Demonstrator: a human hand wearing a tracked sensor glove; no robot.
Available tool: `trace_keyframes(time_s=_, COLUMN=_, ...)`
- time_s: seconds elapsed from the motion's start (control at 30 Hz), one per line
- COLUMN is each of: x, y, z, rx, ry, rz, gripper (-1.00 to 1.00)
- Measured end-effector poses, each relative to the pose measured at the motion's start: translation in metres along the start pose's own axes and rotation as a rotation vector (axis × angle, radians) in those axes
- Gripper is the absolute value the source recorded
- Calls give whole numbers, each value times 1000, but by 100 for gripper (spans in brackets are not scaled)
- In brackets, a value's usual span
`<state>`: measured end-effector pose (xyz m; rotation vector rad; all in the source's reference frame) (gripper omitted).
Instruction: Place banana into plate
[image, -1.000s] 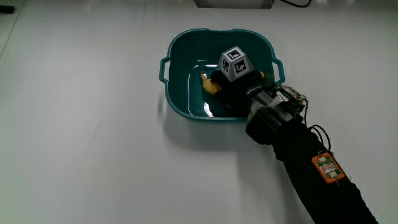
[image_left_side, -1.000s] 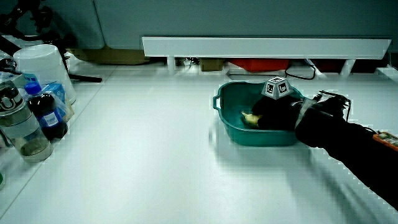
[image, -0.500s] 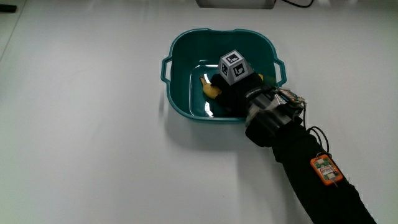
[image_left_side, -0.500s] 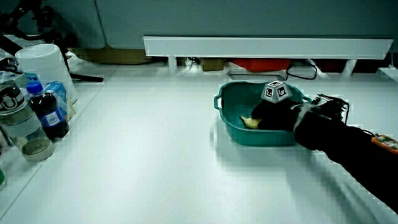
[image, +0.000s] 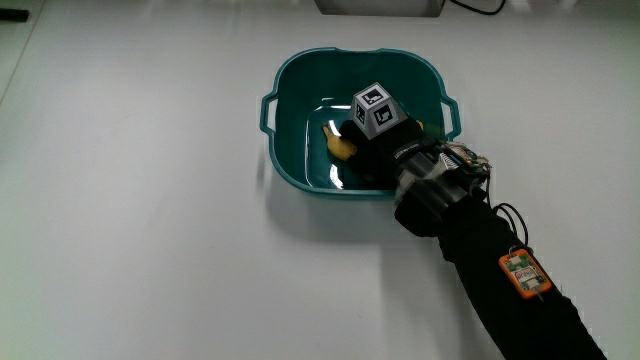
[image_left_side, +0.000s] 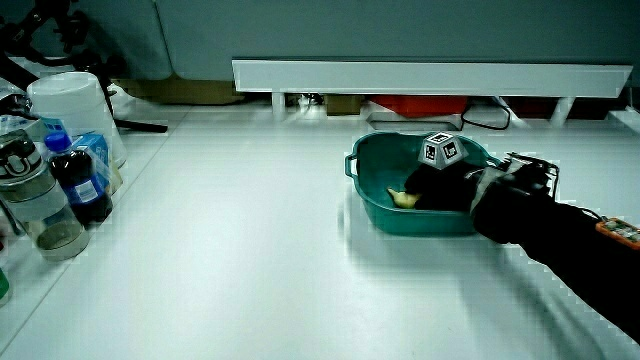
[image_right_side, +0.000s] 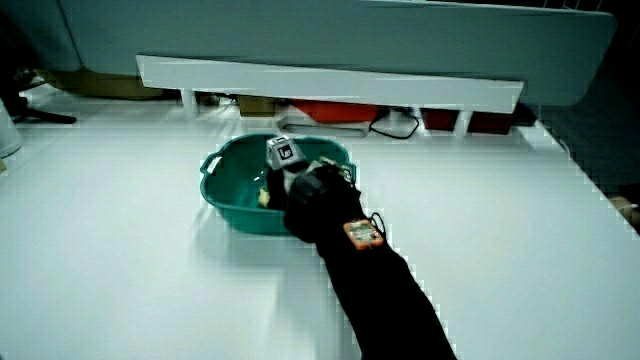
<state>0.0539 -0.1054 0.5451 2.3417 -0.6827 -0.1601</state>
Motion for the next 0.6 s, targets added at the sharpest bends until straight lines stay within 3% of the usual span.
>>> trace_keyframes(time_s=0.13, x=6, y=1, z=-2, rx=-24, ry=28, rz=-34, gripper=-52)
trace_keyframes(time_s=0.27, x=11, y=-7, z=7, rx=39, ry=65, rz=-48, gripper=-68)
trace_keyframes(time_s=0.53, x=22, y=-13, z=15, rx=53, ry=99, rz=-43, gripper=-100)
trace_keyframes(time_s=0.6, x=28, y=-17, z=16, rx=61, ry=99, rz=-52, gripper=-100)
